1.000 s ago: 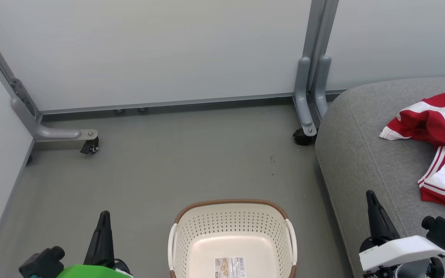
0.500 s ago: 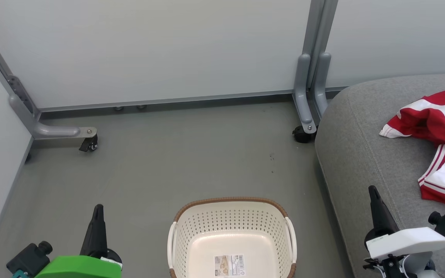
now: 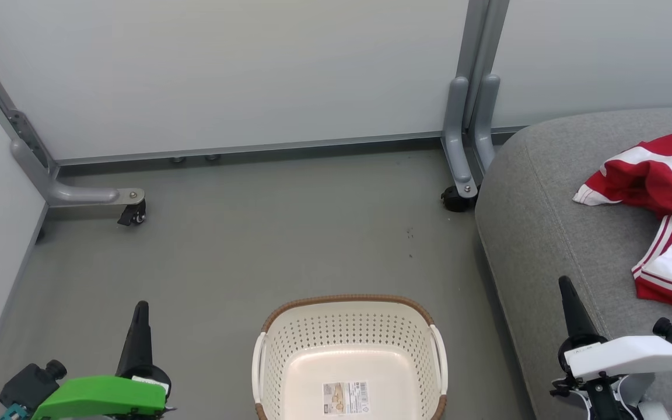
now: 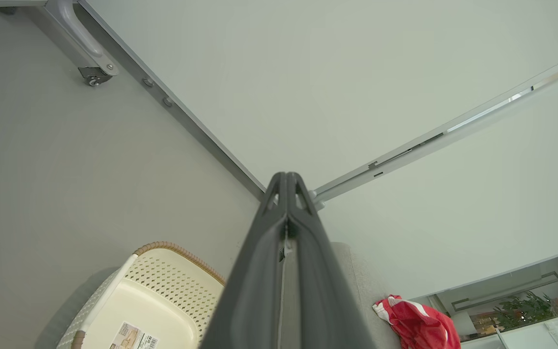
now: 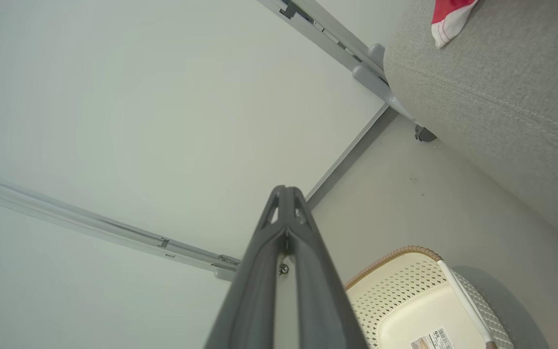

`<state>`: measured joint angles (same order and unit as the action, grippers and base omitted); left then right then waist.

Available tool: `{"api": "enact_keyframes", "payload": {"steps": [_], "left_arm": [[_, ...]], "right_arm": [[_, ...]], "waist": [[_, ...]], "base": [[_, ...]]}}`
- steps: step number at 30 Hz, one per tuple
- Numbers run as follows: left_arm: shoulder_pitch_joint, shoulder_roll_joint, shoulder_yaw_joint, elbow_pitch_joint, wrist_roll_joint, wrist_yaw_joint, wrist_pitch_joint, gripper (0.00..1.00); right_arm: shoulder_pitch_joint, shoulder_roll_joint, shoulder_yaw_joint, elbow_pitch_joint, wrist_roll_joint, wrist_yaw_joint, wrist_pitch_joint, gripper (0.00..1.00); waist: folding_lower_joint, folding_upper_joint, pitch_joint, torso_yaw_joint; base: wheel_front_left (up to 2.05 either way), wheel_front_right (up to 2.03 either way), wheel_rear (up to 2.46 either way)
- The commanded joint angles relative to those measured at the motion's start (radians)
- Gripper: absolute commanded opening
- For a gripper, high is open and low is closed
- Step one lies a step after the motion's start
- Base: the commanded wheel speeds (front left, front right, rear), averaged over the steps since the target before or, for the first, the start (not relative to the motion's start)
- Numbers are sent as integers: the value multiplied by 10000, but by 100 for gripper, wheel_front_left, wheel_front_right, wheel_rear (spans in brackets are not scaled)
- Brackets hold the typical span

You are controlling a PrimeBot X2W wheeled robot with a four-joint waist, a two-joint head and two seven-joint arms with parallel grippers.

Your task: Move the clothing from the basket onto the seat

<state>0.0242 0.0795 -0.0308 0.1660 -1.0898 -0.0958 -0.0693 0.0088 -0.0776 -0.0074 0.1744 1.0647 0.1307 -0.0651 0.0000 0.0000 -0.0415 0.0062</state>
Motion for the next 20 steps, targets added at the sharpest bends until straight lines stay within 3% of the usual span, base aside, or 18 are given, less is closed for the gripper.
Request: {"api": "enact_keyframes", "payload": {"steps": [1,20], "left_arm": [[-325,97,91,-42,-312,-49,73,0],[-722,94,431,255,-2273,-177,599,0]], "right_arm": [[-291,-71,-43,-38,305,4,66,0],[-642,-68,-272,229,2360,4,593,0]], "waist": [[0,0,9,-1],[0,0,145,-20]], "base": [[0,0,0],[0,0,0]]}}
